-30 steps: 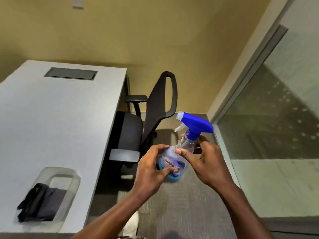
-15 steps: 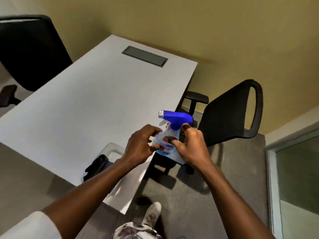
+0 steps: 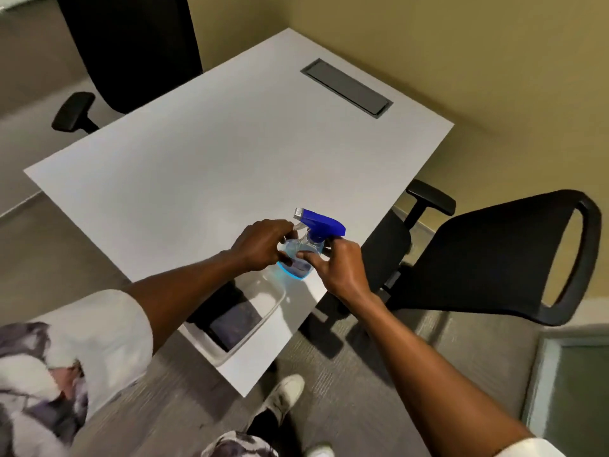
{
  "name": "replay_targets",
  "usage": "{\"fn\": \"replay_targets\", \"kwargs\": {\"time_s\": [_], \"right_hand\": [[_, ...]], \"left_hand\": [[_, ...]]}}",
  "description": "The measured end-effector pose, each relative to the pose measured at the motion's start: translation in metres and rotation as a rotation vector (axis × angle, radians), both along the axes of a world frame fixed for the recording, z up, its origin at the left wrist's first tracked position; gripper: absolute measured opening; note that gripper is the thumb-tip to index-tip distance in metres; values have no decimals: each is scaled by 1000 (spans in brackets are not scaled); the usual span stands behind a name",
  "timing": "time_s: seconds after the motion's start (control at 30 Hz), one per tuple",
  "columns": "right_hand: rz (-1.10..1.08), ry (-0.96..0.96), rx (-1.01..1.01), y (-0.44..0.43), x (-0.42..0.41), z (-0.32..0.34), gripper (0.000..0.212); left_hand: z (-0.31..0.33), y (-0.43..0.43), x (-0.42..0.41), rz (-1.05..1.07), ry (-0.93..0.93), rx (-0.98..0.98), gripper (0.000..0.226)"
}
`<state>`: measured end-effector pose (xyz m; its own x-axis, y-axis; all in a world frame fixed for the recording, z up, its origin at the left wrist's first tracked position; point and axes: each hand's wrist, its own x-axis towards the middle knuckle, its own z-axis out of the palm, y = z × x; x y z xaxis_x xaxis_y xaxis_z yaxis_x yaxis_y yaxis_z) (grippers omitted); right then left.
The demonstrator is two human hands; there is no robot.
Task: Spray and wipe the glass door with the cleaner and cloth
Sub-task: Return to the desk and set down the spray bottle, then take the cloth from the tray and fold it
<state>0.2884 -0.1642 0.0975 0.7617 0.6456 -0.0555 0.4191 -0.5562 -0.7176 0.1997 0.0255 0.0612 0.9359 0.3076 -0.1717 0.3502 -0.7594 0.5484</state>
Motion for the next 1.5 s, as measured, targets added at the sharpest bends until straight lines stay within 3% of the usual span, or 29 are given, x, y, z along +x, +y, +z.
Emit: {"fn": "replay_targets", "kwargs": {"time_s": [0.33,0.6,0.87,1.0,1.13,1.2,1.33,1.5], "right_hand": [[83,45,-60,23,2,-36,46],[116,18,-104,24,5,-43,51],[94,19,-145,22,-4,-50,68],[-102,52,-98,5,-25,-51,75],[-336,133,2,-17,-63,-44,48],[-352,193,-18,-22,-83,-42,32],[-111,225,-45,-7,-110,-43,18],[275,210,-205,37,-119,-62,44]], "left_hand": [[-36,3,3,142,-3,-175,41],[-47,0,4,178,47,-204,45],[-31,5,-18,155,130,-124,81],[-30,5,-64,339,77,-66,78],[-40,3,-133,655,-49,-117,59],[-48,-1,-165,805,-84,-134,52],[-64,-11,-209,958,-87,-221,41],[-75,-21,-225,979,-60,-270,25]]}}
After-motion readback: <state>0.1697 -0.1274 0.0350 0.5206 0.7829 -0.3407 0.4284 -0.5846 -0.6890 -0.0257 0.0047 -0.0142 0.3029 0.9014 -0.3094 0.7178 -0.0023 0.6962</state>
